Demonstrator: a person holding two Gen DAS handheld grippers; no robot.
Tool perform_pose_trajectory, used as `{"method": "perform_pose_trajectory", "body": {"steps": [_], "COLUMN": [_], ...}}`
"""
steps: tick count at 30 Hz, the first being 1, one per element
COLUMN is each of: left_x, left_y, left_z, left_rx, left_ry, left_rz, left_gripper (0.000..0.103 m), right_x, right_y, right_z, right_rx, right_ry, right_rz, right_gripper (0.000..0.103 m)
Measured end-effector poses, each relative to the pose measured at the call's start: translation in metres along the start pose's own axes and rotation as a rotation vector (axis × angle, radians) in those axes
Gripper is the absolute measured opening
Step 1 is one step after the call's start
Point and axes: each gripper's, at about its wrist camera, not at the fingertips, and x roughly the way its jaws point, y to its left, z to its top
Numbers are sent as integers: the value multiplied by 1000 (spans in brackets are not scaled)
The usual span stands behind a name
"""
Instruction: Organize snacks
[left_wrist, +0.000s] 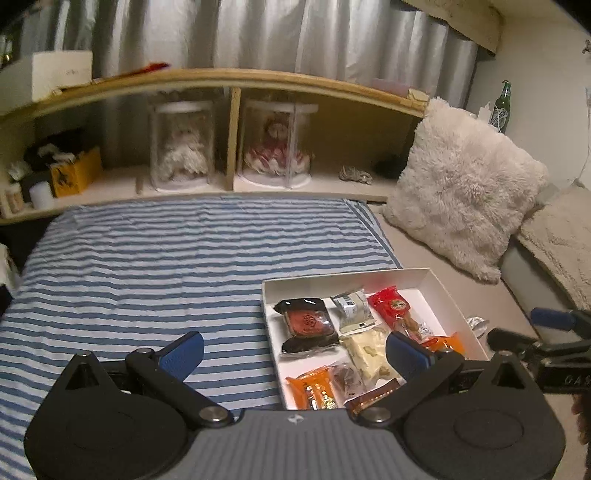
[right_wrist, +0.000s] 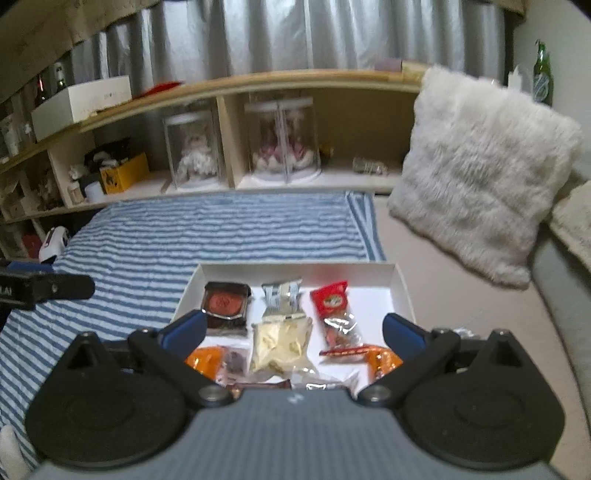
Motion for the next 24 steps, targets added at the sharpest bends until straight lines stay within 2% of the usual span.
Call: {"method": "perform_pose_trajectory", "body": {"steps": [12,14,17,24], "left_x": [-66,-74,-84,-102], "left_y": [-9,-9,-9,-8], "left_z": [-36,-44,-57,-84], "left_rx": [68,73,79,127], "left_ry": [-102,-112,-124,-163], "left_rz": [67,72,75,104], "left_gripper": [103,103,103,103], "right_x": [-73,-85,-98,-115], "right_y": [27,27,28,37], "right_z": [-20,-27,-35,-62], "right_rx": [-81,-75,-61,-43], "right_ry": [-147,-179,-181,-215], "right_rz": [-122,-93,-43,-35], "right_gripper": [103,103,102,102]}}
